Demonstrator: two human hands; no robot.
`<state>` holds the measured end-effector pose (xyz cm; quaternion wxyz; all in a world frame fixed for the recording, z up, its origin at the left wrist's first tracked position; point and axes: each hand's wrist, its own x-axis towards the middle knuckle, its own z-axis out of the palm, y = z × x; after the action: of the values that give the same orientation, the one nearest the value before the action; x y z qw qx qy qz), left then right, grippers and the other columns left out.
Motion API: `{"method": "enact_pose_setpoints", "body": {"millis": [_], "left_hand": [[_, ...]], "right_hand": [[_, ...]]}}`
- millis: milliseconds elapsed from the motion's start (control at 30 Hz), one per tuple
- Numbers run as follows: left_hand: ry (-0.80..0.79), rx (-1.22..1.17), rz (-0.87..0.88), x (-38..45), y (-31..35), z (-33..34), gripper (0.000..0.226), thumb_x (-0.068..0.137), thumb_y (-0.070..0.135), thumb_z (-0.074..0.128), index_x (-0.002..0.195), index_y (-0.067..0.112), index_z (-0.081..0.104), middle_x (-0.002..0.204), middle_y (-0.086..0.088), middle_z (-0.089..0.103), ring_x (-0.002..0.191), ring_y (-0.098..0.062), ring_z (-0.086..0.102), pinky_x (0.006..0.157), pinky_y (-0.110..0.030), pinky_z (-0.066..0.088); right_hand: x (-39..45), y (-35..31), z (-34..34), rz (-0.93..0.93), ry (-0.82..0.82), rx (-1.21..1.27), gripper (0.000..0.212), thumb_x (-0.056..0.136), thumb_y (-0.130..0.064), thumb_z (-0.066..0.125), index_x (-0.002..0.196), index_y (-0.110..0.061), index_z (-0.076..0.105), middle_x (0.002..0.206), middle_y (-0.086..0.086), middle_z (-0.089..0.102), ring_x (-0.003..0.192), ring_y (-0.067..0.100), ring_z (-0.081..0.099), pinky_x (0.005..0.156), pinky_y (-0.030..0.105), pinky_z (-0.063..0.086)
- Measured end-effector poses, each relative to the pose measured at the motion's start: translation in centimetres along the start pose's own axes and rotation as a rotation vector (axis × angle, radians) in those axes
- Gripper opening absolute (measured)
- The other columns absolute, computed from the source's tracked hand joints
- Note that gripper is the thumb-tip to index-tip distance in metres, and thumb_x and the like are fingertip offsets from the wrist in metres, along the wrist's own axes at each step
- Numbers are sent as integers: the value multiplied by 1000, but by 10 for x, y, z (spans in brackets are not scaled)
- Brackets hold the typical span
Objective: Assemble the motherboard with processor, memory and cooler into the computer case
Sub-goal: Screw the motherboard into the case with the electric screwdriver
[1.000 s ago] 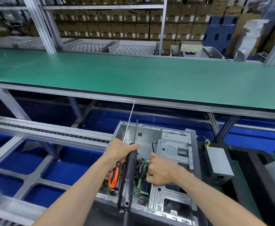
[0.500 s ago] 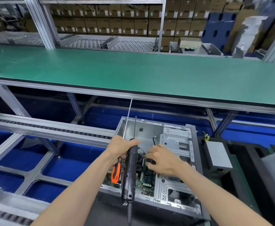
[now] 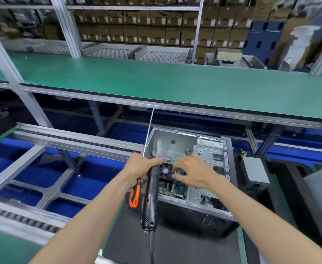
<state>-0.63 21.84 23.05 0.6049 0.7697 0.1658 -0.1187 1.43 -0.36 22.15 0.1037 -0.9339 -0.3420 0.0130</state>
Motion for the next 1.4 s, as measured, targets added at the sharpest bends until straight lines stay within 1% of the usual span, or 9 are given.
{"method": "enact_pose_setpoints", "body": {"millis": [133,300,533,667,733,833,933,1133,1400], "left_hand": [[68,3,-13,-29,-17,-5,47,65,46,90,57,16,54,49,-4,55,36,-14,32,39,-22,27],[169,23,-56,-66,-48,-22,59,54,56,89,40,25,42,46,-3,42,38,-15,28,40,-22,26],[314,22,-141,-120,-99,-74,61,45,61,84,30,22,39,45,-2,43,39,-15,31,41,-24,28],[374,-40,-157,-151,-135,-116,55,55,51,88,43,22,43,47,-6,44,36,-17,33,38,-22,29],[400,-52,-169,-164,-153,-136,54,61,47,89,46,21,44,46,-6,44,35,-16,33,38,-20,28],[434,-60,-179,-181,-177,-161,53,66,46,88,49,20,46,46,-5,46,35,-14,31,36,-19,26],[481,-64,-208,-193,-198,-179,55,67,47,88,45,22,44,45,-4,44,35,-14,30,36,-19,27],[491,-91,-263,-206,-233,-196,60,68,52,87,38,21,45,39,2,43,36,-13,29,41,-23,29],[467,-143,-304,-209,-258,-205,56,66,53,88,54,17,48,41,0,49,34,-12,35,37,-16,36]], "right_hand": [[-16,-15,4,-57,6,26,32,97,-51,52,101,-24,67,91,-5,63,86,14,56,90,34,30],[-21,-52,15,-169,0,49,33,96,-52,54,94,-22,68,92,-3,65,87,15,56,86,34,31],[-11,-130,43,-348,-90,93,31,97,-50,58,99,-22,70,95,-2,66,96,18,56,88,35,33],[-8,-188,79,-459,-217,11,20,98,-31,52,98,-21,69,95,-4,66,93,21,57,82,33,33],[-10,-218,102,-493,-319,-12,17,94,-20,50,93,-20,66,93,2,69,85,27,57,86,37,40],[-12,-253,136,-506,-469,-76,38,96,-17,45,123,-26,70,115,11,72,101,33,64,92,42,50],[-13,-271,169,-493,-576,-138,50,99,-16,40,143,-33,57,128,16,65,113,37,62,91,41,48],[-17,-281,214,-477,-639,-237,61,97,-8,38,150,-37,45,133,13,61,114,37,62,84,41,48],[-10,-292,232,-465,-641,-297,59,99,-6,36,149,-37,44,130,13,59,115,37,61,87,43,48]]}}
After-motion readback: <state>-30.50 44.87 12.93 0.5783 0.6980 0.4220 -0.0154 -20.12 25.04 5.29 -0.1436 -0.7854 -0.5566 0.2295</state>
